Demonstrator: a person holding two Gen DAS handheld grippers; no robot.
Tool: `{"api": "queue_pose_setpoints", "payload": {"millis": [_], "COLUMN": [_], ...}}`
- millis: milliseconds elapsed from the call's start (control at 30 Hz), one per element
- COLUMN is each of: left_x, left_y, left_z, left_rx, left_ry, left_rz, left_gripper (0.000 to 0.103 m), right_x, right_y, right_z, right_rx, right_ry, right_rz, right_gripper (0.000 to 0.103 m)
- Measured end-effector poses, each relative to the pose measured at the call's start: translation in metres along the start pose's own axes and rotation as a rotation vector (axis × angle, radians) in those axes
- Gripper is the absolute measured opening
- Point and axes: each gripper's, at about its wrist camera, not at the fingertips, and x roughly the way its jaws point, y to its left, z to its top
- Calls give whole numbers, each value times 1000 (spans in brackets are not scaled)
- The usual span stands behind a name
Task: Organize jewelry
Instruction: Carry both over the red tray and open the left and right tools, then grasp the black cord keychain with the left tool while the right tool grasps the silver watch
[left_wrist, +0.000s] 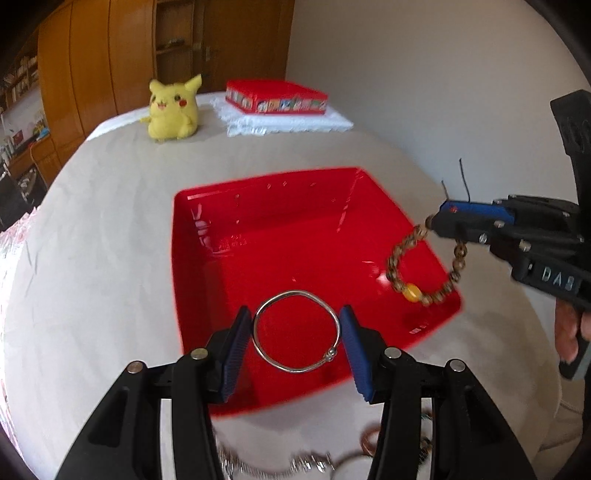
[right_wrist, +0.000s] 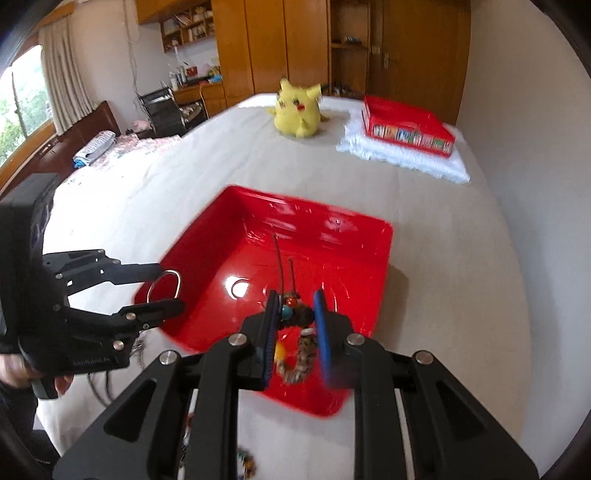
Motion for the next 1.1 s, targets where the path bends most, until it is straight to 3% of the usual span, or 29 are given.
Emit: {"api": "queue_pose_setpoints", "payload": {"millis": [133, 300, 367, 433, 500, 667, 867, 1033, 1100], "left_x": [26, 43, 44, 44, 46, 27, -34, -92, -109], "left_y": [5, 8, 11, 13, 16, 16, 16, 23, 29], "left_z": [1, -4, -4, -4, -4, -11, -38, -82, -99], "left_rx": [-9, -10, -15, -23, -33, -33, -2, 13, -2], "left_ry": [32, 49, 40, 32, 33, 21, -47, -90, -101], "left_rz": [8, 15, 25, 38, 42, 38, 61, 89, 90], "left_gripper": [50, 50, 59, 73, 75, 76, 85, 89, 90], "right_x": [43, 69, 72, 72, 69, 42, -26, -82, -95], "right_y": [-4, -8, -10, -11, -13, -9, 10, 37, 48], "right_z": [-6, -14, -16, -17, -17, -20, -38, -75, -94], "right_rx": [6, 10, 16, 21, 29, 20, -37, -88, -84], "right_ry": [63, 102, 106, 100, 92, 50, -37, -93, -87], "right_rz": [-18, -22, -23, -32, -35, -19, 6, 87, 152], "right_gripper": [17, 18, 21, 38, 42, 47, 63, 76, 76]}}
